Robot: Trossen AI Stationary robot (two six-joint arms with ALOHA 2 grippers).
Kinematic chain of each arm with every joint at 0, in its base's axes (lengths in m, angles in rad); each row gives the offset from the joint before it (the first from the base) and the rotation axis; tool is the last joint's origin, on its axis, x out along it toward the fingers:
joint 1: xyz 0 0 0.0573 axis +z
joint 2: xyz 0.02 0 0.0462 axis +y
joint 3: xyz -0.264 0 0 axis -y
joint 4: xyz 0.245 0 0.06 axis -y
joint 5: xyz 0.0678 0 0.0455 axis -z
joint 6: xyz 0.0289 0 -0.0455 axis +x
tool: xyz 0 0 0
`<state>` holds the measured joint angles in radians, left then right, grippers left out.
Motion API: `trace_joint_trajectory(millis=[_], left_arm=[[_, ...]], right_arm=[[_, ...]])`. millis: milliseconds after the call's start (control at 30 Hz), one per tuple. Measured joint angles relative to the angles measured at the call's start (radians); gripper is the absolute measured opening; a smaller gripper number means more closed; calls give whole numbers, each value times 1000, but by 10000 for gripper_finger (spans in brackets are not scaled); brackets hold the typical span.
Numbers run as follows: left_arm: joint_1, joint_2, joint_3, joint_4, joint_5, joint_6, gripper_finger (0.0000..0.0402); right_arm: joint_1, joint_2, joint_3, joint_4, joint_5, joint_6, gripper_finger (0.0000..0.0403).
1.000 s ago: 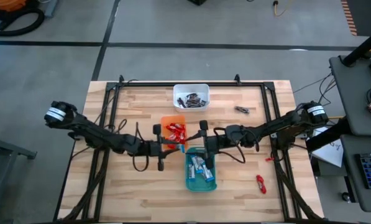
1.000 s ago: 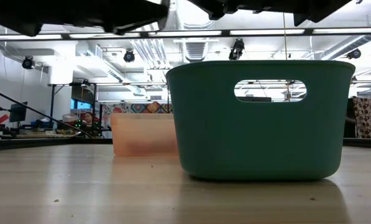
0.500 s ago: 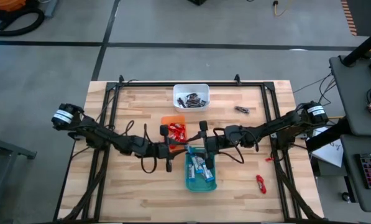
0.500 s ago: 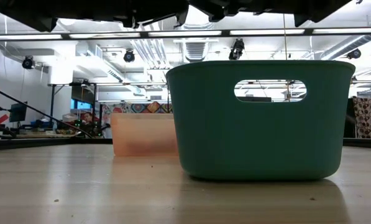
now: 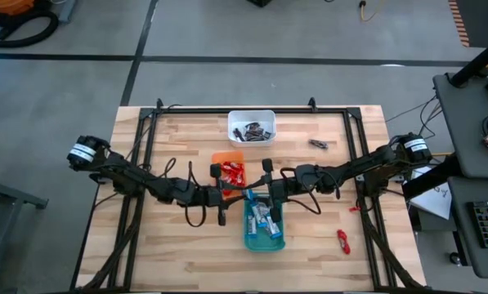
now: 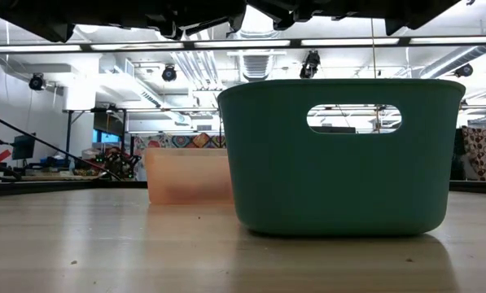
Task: Sort candy
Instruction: Put the white chocolate bar into the green bin
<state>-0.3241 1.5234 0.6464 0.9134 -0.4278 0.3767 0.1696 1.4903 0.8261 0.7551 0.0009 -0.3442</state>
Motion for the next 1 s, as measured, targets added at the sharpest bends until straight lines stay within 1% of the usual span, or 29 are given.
trace_joint_trajectory(millis=[100,200,300,433,633,700,833,933,1000], left_arm=[[0,0,0,-10,-2,-7,102],[0,-12,-1,-61,-24,-41,127],[0,-37,-2,-139,-32,-93,150],[0,-89,-2,-280,-34,-157,171],[0,-189,-2,-534,-34,-221,178],[0,-225,-2,-627,-33,-238,178],[0,-294,-2,-794,-34,-269,178],[0,-341,-2,-881,-34,-297,178],[0,-368,-2,-912,-35,-313,178]], right_arm=[[0,-8,0,-7,2,37,119],[-2,-37,2,-57,6,83,123],[-5,-73,21,-183,33,133,116],[-12,-99,65,-383,36,224,111],[-11,-89,147,-692,33,354,119],[-11,-77,165,-770,24,391,118],[-11,-61,169,-871,24,464,115],[-10,-54,168,-947,23,497,119],[-10,-48,168,-967,23,504,126]])
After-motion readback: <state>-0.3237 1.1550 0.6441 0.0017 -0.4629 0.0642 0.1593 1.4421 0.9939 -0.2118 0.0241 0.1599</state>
